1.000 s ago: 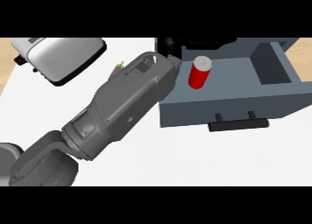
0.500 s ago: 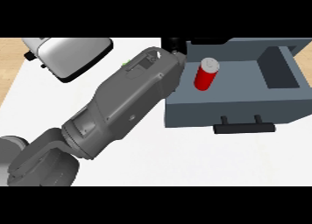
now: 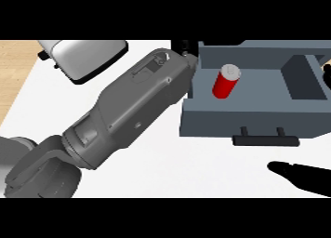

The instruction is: Pick up the can, place it into the drawer and close the drawer

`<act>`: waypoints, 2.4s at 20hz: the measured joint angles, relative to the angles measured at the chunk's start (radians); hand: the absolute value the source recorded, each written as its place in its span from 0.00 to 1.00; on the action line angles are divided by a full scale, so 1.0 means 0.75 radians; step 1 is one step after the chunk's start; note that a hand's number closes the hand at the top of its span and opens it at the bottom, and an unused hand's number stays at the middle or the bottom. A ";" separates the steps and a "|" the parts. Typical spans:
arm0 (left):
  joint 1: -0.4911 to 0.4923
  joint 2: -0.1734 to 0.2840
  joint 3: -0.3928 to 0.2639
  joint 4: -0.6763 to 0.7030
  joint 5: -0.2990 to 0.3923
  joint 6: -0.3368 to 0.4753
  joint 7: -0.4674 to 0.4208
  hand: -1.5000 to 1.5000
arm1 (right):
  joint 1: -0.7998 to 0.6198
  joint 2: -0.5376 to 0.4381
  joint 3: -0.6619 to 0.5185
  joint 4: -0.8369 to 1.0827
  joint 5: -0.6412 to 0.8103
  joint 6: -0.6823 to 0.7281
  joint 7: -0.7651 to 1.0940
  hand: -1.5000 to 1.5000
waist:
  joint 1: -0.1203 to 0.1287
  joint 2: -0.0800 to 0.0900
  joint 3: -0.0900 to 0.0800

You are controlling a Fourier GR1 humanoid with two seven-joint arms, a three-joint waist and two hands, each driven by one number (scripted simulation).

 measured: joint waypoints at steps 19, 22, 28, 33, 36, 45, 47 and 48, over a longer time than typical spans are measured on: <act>0.110 0.230 -0.009 -0.226 -0.138 0.035 0.207 0.00 | -0.547 -0.061 0.274 1.053 0.679 -0.431 -0.143 0.00 | 0.035 -0.007 0.000; 0.145 0.258 -0.006 -0.288 -0.160 0.053 0.230 0.00 | -0.609 -0.044 0.265 1.257 0.734 -0.549 -0.166 0.00 | 0.035 -0.006 0.001; 0.237 0.357 -0.010 -0.437 -0.197 0.057 0.298 0.00 | -0.763 -0.051 0.218 1.614 0.833 -0.769 -0.192 0.00 | 0.047 -0.014 -0.009; 0.284 0.427 0.004 -0.518 -0.221 0.041 0.345 0.00 | -0.885 -0.055 0.178 1.846 0.897 -0.943 -0.196 0.00 | 0.048 -0.019 -0.017; 0.293 0.449 0.008 -0.562 -0.234 0.049 0.373 0.00 | -0.947 -0.066 0.146 1.969 0.915 -1.037 -0.212 0.00 | 0.058 -0.018 -0.020; 0.340 0.502 0.031 -0.653 -0.270 0.040 0.412 0.00 | -1.141 -0.094 0.047 2.289 0.925 -1.244 -0.229 0.00 | 0.079 0.007 -0.009; 0.358 0.513 0.031 -0.675 -0.278 0.035 0.423 0.00 | -1.176 -0.100 0.028 2.346 0.925 -1.283 -0.226 0.00 | 0.083 0.011 -0.005; 0.363 0.523 0.028 -0.698 -0.281 0.042 0.438 0.00 | -1.191 -0.104 0.019 2.372 0.925 -1.299 -0.220 0.00 | 0.088 0.011 -0.004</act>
